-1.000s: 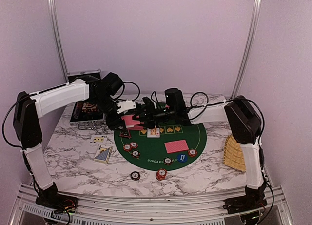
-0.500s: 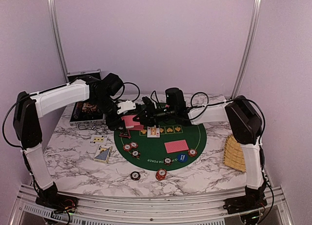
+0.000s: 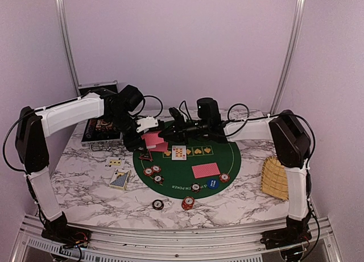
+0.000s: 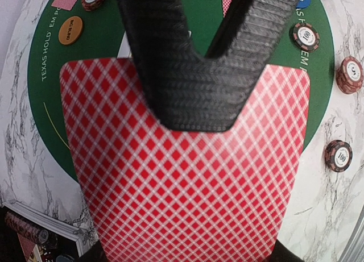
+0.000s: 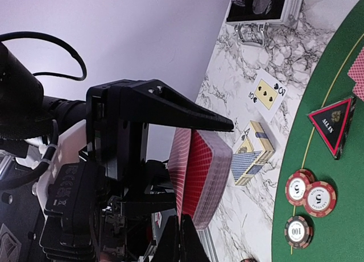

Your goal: Distribute texas hold em gaming equipment

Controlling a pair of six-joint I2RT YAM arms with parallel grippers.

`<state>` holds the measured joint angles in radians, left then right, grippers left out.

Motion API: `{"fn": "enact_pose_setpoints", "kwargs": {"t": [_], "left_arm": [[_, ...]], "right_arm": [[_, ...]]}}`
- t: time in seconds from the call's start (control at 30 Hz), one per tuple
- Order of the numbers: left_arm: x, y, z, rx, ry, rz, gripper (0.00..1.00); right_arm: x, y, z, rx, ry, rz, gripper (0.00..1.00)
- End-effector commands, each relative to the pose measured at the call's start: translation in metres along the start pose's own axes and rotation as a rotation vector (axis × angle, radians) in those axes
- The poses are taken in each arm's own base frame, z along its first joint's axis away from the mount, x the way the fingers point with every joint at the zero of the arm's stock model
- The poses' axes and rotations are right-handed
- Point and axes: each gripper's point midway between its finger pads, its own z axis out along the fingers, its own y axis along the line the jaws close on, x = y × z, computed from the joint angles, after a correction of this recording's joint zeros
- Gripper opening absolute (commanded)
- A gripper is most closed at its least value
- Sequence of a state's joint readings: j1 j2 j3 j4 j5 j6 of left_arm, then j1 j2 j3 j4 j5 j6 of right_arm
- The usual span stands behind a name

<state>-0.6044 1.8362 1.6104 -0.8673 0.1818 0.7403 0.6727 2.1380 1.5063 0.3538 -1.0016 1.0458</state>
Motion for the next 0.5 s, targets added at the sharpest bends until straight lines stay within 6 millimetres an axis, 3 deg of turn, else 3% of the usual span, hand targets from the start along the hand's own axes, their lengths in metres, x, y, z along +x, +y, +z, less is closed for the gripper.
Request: {"fn": "enact_pose_setpoints", "kwargs": {"t": [0.0,0.1,0.3,0.47], "left_arm": [[0.007,0.004,-0.001,-0.009,0.008,-0.022,0.0],[0.01,0.006,-0.002,-0.009,0.008,-0.037,0.0],[0.024,0.008,-0.004,-0.005,0.017,-0.061,0.0],[0.028,0.01,-0.005,-0.013,0.024,-0.062,0.0]], "right_arm": [[-0.012,0.022,-0.017,-0.007,-0.032,-0.049,0.0],[-0.016,0.016,-0.031,0.025,-0.052,-0.051,0.0],[-0.035,0.002,-0.079,0.186,-0.134,-0.118,0.0],[-0.05,-0.013,-0.109,0.4,-0.165,-0.238,0.0]]}}
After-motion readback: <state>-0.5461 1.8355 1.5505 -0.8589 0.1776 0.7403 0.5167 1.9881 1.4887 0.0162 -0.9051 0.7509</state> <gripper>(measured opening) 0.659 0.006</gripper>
